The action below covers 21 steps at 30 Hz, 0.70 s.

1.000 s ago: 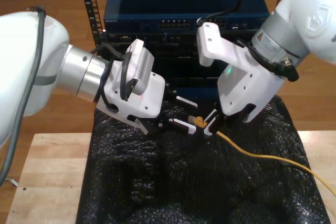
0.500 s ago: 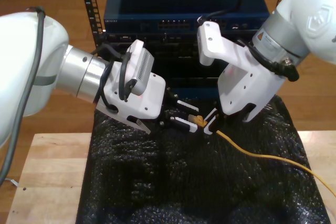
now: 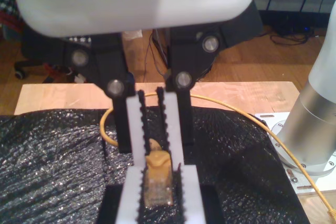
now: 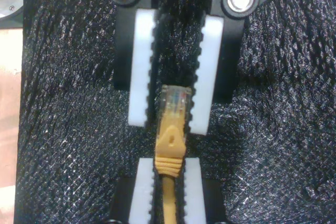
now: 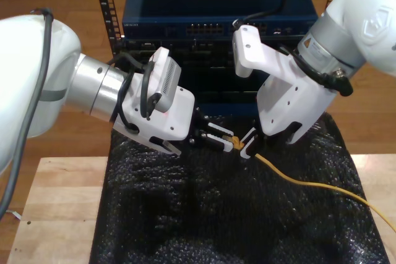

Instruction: Grab the cable and plug it in

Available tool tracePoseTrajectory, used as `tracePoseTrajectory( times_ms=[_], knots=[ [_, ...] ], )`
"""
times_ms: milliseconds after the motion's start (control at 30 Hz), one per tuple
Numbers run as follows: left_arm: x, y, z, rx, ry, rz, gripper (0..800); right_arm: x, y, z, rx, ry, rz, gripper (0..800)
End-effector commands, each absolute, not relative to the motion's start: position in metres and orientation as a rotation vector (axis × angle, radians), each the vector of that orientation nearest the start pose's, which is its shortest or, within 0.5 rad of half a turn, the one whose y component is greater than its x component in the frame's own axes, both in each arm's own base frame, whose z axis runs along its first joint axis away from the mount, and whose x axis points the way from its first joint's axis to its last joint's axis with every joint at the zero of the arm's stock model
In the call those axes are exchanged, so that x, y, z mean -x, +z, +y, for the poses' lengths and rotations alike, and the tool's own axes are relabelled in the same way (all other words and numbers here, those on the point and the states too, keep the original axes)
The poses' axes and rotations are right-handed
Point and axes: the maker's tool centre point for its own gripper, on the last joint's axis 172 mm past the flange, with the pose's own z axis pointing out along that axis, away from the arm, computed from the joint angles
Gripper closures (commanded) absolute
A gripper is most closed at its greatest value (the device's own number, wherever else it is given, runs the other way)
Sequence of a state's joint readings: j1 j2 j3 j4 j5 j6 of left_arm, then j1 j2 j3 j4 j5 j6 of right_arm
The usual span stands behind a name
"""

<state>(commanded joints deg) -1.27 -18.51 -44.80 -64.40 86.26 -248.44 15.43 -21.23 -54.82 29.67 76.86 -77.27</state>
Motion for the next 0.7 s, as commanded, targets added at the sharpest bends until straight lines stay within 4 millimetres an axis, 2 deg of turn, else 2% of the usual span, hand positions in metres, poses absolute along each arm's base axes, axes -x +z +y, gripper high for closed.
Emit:
tracePoseTrajectory(
  times_ms=[167,267,333,500,567,700],
  knots=[
    [-0.328,0.325,-0.245,-1.435,0.813,-1.529,787,-0.332,0.305,0.217,1.968,-0.338,-1.823,770],
    [-0.328,0.326,-0.245,-1.433,0.811,-1.528,795,-0.332,0.306,0.217,1.968,-0.340,-1.824,735],
    [-0.327,0.327,-0.245,-1.439,0.804,-1.521,797,-0.332,0.306,0.217,1.969,-0.338,-1.822,609],
    [-0.332,0.327,-0.239,-1.493,0.779,-1.457,797,-0.333,0.310,0.217,1.967,-0.351,-1.829,139],
    [-0.336,0.326,-0.233,-1.507,0.788,-1.440,797,-0.333,0.318,0.216,1.969,-0.378,-1.836,3],
    [-0.339,0.323,-0.228,-1.528,0.792,-1.417,798,-0.332,0.334,0.213,1.972,-0.434,-1.859,3]
  ],
)
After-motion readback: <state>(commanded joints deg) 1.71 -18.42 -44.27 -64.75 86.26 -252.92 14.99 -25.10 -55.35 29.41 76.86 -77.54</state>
